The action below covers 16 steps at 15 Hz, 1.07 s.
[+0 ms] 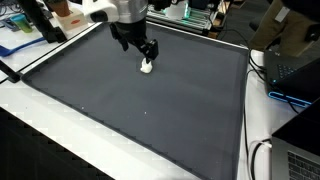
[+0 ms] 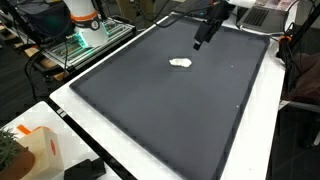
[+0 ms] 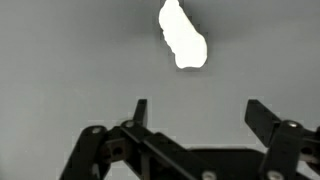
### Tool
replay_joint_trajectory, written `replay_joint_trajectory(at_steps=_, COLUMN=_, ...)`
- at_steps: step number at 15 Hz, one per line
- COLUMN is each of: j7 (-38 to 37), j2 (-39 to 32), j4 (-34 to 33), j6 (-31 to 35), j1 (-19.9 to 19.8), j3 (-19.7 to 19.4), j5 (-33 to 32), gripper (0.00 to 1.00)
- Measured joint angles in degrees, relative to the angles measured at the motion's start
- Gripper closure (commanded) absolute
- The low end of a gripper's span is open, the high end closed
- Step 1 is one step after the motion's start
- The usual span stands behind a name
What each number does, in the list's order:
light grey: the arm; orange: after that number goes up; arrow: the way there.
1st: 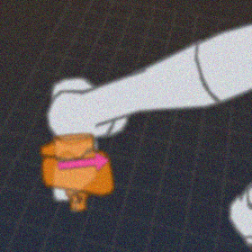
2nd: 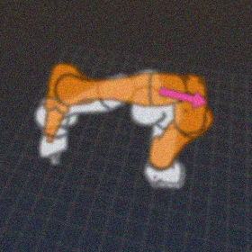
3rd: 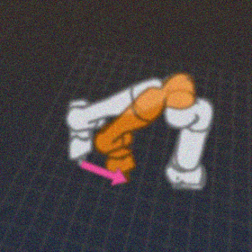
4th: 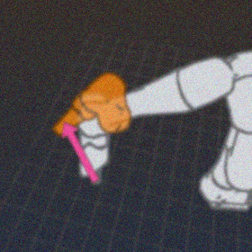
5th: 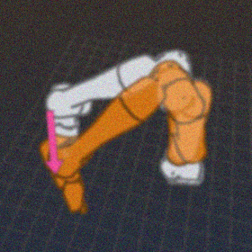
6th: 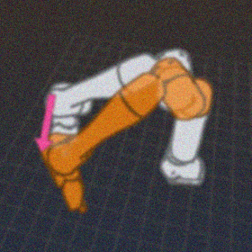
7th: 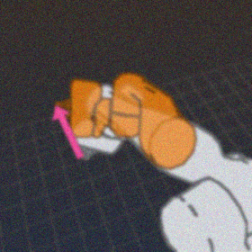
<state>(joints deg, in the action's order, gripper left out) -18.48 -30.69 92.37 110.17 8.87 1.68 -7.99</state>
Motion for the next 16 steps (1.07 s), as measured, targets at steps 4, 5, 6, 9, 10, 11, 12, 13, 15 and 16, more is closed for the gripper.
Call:
replay_joint_trajectory(at_steps=4, j7=0.8, j2=-4.4, j4=-6.1, j6=-5.2, j1=0.0, j3=0.0, j5=0.7, gripper=0.0)
replay_joint_trajectory(at_steps=5, j7=0.9, j2=-5.4, j4=-7.5, j6=-6.4, j1=0.0, j3=0.0, j5=0.7, gripper=0.0)
replay_joint_trajectory(at_steps=6, j7=1.0, j2=-6.2, j4=-8.7, j6=-7.5, j1=0.0, j3=0.0, j5=0.8, gripper=0.0)
replay_joint_trajectory(at_steps=9, j7=1.8, j2=-8.4, j4=-12.0, j6=-10.9, j1=0.0, j3=0.0, j5=1.0, gripper=0.0)
replay_joint_trajectory(at_steps=10, j7=1.9, j2=-8.9, j4=-12.9, j6=-11.9, j1=0.0, j3=0.0, j5=1.1, gripper=0.0)
replay_joint_trajectory(at_steps=11, j7=2.0, j2=-9.5, j4=-13.8, j6=-12.8, j1=-0.1, j3=0.0, j5=1.2, gripper=0.0)
replay_joint_trajectory(at_steps=12, j7=2.1, j2=-10.0, j4=-14.6, j6=-13.6, j1=-0.1, j3=0.0, j5=1.3, gripper=0.0)
replay_joint_trajectory(at_steps=13, j7=2.2, j2=-10.4, j4=-15.2, j6=-14.2, j1=-0.1, j3=0.0, j5=1.5, gripper=0.0)
replay_joint_trajectory(at_steps=15, j7=2.3, j2=-11.2, j4=-16.4, j6=-15.4, j1=-0.1, j3=-0.1, j5=2.0, gripper=0.0)
replay_joint_trajectory(at_steps=16, j7=2.3, j2=-11.5, j4=-17.0, j6=-15.5, j1=-0.1, j3=-0.1, j5=2.0, gripper=0.0)
